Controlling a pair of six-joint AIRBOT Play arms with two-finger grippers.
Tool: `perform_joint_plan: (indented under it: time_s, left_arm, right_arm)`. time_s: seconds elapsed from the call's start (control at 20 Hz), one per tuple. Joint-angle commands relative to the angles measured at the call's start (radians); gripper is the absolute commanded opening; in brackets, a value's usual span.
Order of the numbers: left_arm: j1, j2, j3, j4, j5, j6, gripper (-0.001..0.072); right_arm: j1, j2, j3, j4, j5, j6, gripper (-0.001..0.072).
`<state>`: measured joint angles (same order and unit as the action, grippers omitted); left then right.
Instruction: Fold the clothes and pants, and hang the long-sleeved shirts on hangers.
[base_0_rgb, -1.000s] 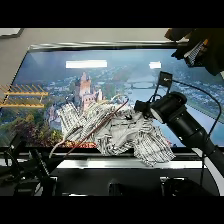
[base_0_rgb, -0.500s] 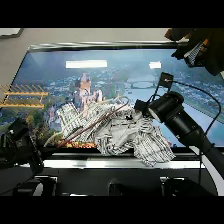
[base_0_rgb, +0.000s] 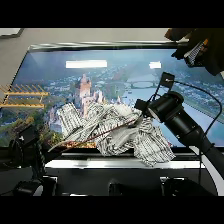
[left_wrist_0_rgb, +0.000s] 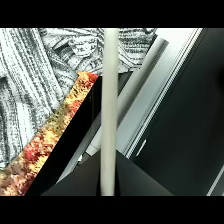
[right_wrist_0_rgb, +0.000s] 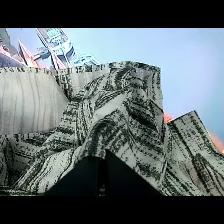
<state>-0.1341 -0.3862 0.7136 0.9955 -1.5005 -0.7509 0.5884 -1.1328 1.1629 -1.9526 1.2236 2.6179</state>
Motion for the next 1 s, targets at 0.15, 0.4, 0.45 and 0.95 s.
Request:
perform_joint_plan:
  time_s: [0.15, 0.4, 0.45, 0.95]
  left_arm:
    - [-0.009, 0.013, 0.043, 0.051, 0.037, -0.045, 0.0030]
    - [-0.009, 0.065, 0.086, 0.056, -0.068, -0.116, 0.0030]
    - [-0.009, 0.077, 0.086, 0.056, -0.075, -0.141, 0.0030]
    - [-0.011, 0.130, 0.074, -0.028, -0.074, -0.193, 0.0031]
  right_arm:
    - [0.001, -0.001, 0.000, -0.022, 0.016, 0.002, 0.0041]
    - [0.001, -0.001, 0.000, -0.064, 0.004, 0.043, 0.0041]
    - [0.001, -0.001, 0.000, -0.066, 0.005, 0.050, 0.0041]
    - [0.001, -0.016, 0.000, -0.067, 0.005, 0.053, 0.0041]
